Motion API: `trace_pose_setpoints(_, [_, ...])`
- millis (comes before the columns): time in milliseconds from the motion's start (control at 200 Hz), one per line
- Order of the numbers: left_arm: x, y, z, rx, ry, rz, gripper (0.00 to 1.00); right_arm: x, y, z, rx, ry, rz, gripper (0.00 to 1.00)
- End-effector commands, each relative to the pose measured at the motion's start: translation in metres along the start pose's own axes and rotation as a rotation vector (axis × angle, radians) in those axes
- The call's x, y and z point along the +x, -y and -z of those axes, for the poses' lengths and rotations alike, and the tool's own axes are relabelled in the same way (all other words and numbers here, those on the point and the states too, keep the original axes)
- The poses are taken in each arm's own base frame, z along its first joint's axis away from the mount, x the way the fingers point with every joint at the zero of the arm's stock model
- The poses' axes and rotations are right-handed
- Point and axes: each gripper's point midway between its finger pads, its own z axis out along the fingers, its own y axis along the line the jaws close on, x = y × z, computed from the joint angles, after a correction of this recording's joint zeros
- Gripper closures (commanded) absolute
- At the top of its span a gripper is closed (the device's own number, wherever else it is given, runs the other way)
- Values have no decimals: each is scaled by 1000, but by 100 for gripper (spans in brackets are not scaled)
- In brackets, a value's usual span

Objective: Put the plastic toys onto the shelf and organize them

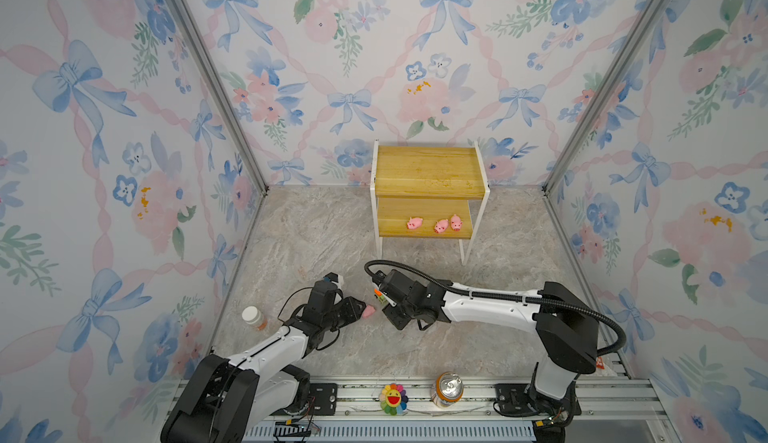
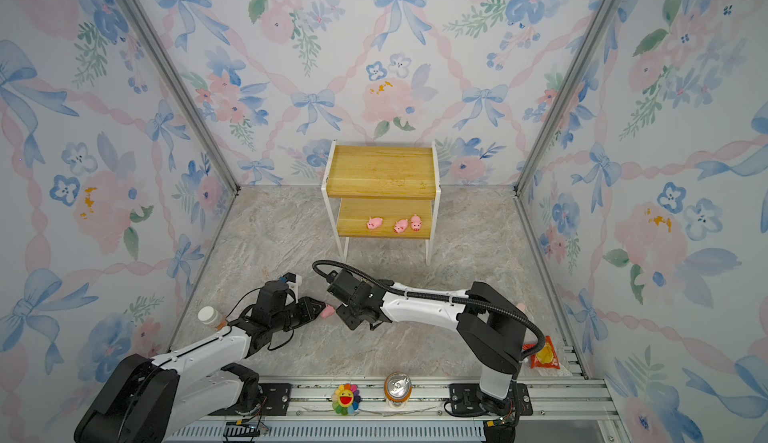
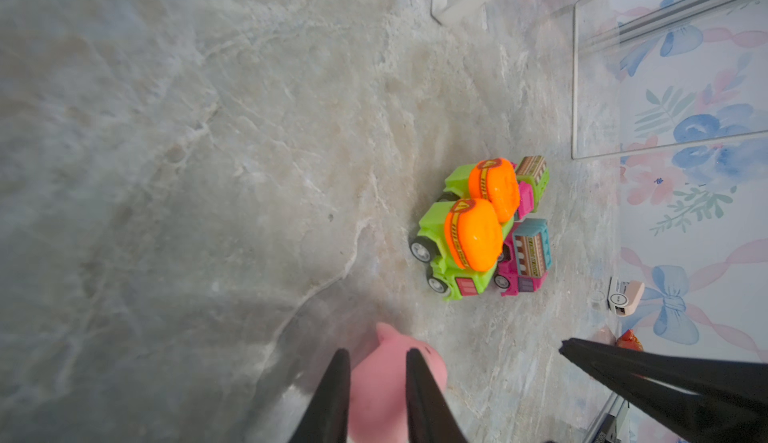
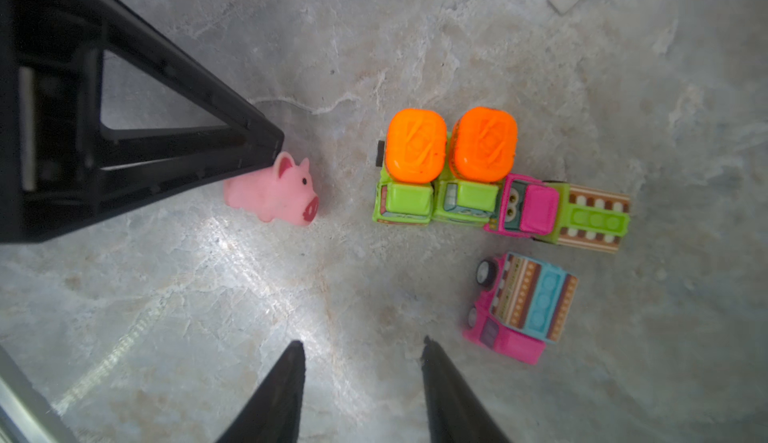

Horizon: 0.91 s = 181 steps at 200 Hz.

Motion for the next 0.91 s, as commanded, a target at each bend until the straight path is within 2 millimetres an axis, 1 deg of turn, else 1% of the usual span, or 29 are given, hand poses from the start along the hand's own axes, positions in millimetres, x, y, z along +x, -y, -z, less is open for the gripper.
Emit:
trace_pose_setpoints(0, [-4,14,-2,35,0,-35,75,0,5,8,16,18,-23,51])
trace_pose_setpoints(165, [-2,18,0,50,1,-32,75,4,7,8,18,19,-25,51])
trace_pose_setpoints(385, [10,12,3,41,0,-16,74,8,9,9,20,26,-36,51])
trace_pose_setpoints(545, [13,11,4,36,-1,-12,74,10,11,10,19,30,-45,51])
trace_pose_setpoints(730, [15,10,4,32,-3,-12,75,10,7,10,1,41,-55,51])
trace_pose_setpoints(900, [14,16,4,42,-3,-19,75,10,7,7,-1,46,-71,51])
